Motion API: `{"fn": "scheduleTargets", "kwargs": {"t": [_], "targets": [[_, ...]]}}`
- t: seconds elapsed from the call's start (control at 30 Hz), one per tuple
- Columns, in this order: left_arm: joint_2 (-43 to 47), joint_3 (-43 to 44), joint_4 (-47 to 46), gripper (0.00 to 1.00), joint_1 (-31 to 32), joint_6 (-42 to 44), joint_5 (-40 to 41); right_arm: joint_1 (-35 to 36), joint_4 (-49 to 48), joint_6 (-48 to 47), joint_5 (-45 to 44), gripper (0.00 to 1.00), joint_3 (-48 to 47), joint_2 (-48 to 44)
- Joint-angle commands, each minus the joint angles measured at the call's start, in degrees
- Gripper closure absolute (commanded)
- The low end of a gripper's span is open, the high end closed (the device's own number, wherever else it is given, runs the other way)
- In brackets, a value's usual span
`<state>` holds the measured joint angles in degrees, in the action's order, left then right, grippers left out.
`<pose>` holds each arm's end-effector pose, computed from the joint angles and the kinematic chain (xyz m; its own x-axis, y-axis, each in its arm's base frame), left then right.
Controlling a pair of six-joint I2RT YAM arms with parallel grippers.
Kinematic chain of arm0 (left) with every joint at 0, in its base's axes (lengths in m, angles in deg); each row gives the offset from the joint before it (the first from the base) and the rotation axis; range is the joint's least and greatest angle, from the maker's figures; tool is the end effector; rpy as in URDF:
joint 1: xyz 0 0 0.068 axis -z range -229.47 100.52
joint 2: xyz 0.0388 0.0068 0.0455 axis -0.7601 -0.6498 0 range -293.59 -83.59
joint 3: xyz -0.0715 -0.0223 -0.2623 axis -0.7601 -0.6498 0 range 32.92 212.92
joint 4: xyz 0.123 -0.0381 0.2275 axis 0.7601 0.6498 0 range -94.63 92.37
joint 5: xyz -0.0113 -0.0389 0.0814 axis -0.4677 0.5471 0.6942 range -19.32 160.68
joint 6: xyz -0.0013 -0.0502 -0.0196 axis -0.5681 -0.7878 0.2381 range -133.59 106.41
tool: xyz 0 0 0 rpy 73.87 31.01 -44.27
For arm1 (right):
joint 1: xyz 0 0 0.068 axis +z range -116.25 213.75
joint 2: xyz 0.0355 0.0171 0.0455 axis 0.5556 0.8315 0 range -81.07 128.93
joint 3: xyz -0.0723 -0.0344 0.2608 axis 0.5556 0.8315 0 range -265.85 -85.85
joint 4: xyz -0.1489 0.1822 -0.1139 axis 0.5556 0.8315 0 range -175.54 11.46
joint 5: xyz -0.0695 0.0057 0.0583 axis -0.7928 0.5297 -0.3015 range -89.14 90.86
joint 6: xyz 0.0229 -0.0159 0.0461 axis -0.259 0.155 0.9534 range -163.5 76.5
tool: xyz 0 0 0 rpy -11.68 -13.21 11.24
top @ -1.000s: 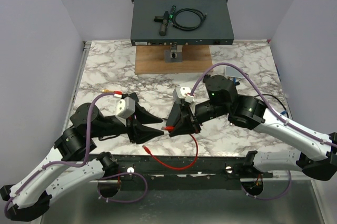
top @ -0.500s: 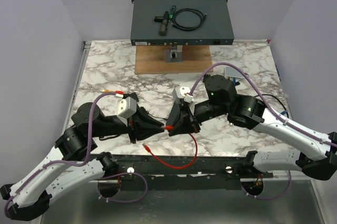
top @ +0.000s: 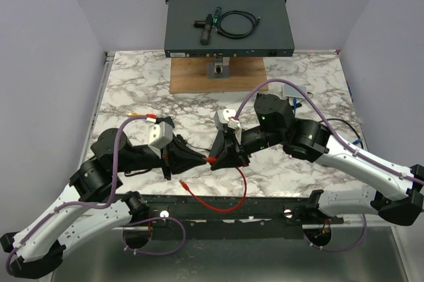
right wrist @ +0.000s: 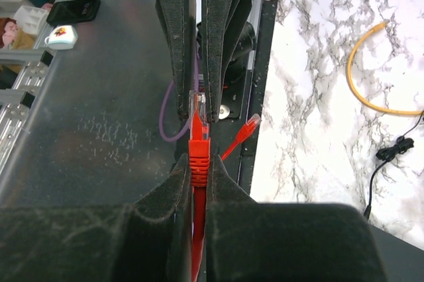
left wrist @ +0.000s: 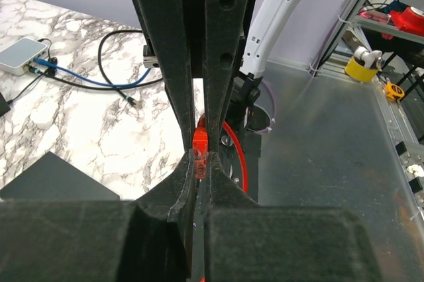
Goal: Insert the plug into the switch port
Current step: Pick up the connector from the center of the board.
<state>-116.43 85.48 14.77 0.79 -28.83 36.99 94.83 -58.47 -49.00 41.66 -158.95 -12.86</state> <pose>0.0566 -0.0990 0.3964 -0.2580 -0.0318 -0.9656 0.9604 0.1005 -0.2599 0.1026 0.2339 0.4013 -0.0901 -0.3131 -0.9454 -0.9683 -0.1944 0.1567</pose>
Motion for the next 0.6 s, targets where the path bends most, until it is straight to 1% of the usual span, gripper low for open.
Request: {"fn": "scheduleTargets", "kwargs": {"t": [0.0, 0.07, 0.1, 0.13, 0.17, 0.23, 0.37, 0.47, 0.57], "targets": [[0.1, -0.2, -1.0, 1.00, -0.3, 0.0, -1.2, 0.3, -0.8, -0.1, -3.8, 0.83, -1.6, -0.2], [-0.1, -0.2, -1.2, 1.00, -0.3, -0.8, -0.6, 0.3, -0.4, 0.0, -5.5, 0.69, -1.2, -0.8], [-0.6, 0.0, -0.9, 1.00, -0.3, -1.4, 0.3, 0.3, -0.1, 0.0, -6.8, 0.58, -0.9, -1.3], [-1.0, 0.4, -0.3, 1.00, -0.3, -2.4, 1.3, 0.3, 0.3, 0.0, -8.1, 0.50, -0.5, -1.8], [-1.7, 0.6, 0.1, 1.00, -0.4, -3.4, 2.4, 0.3, 0.8, -0.2, -10.1, 0.44, -0.1, -2.8], [-2.7, 0.8, 0.6, 1.00, -0.4, -6.0, 4.4, 0.3, 1.4, -0.3, -14.2, 0.36, 1.1, -4.9], [-4.9, 0.9, 1.6, 1.00, -0.3, -11.2, 9.5, 0.3, 1.3, -0.3, -20.3, 0.25, 2.6, -9.3], [-6.7, 0.8, 1.8, 1.00, -1.1, -13.8, 12.7, 0.3, 1.8, -0.5, -24.3, 0.23, 2.5, -11.3], [-8.5, 1.2, 1.5, 1.00, -4.1, -16.5, 12.8, 0.3, 1.0, -0.4, -28.9, 0.22, 2.4, -11.8]]}}
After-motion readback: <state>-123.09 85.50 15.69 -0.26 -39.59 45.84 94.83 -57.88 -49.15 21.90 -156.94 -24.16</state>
